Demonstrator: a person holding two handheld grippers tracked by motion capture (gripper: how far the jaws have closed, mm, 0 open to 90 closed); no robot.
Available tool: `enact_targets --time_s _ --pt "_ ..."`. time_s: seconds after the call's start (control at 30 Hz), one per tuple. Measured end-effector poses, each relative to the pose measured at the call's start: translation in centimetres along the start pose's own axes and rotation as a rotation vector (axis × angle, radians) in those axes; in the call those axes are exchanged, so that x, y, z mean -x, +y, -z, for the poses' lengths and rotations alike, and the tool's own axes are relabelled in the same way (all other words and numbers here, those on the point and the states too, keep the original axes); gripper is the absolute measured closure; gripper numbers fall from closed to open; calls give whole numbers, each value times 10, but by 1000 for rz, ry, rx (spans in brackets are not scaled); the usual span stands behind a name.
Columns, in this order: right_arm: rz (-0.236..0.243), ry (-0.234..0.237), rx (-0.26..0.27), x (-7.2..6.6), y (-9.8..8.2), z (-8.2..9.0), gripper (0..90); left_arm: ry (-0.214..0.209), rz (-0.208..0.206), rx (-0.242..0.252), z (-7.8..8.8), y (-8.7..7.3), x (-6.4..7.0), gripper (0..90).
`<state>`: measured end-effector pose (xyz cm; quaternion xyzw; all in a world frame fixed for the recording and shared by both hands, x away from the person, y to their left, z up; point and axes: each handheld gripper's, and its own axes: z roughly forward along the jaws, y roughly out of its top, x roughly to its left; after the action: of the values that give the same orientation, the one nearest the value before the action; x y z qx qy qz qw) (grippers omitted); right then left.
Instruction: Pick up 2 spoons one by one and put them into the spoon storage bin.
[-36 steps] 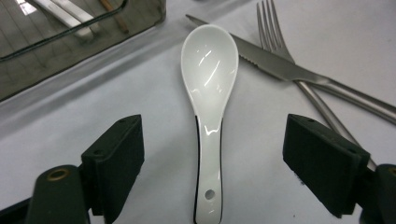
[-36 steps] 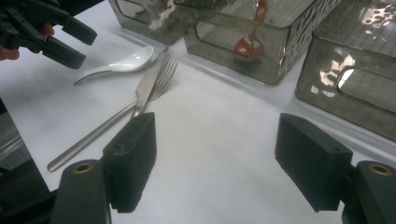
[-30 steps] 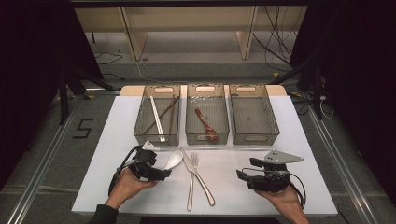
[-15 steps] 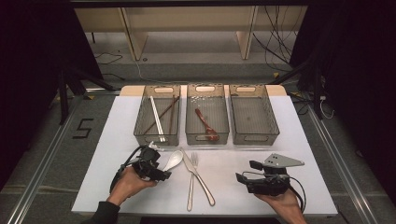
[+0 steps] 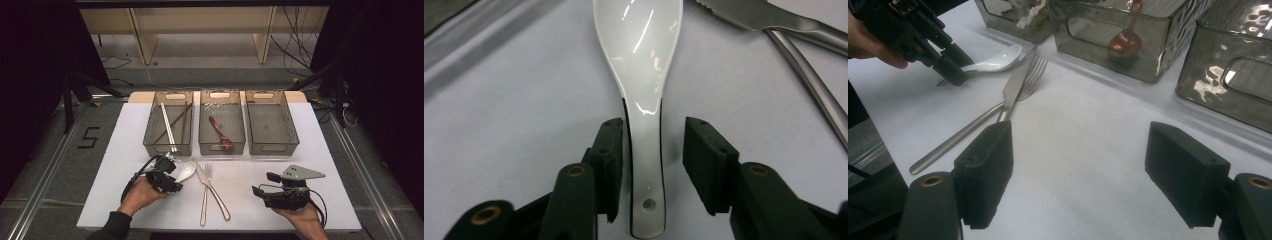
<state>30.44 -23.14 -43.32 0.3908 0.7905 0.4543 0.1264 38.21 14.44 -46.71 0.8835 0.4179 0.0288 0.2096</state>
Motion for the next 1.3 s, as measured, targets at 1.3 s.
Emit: enact_targets --time_s 1.3 --pt "-4 -8 7 2 0 0 299 34 -75 51 4 3 0 762"
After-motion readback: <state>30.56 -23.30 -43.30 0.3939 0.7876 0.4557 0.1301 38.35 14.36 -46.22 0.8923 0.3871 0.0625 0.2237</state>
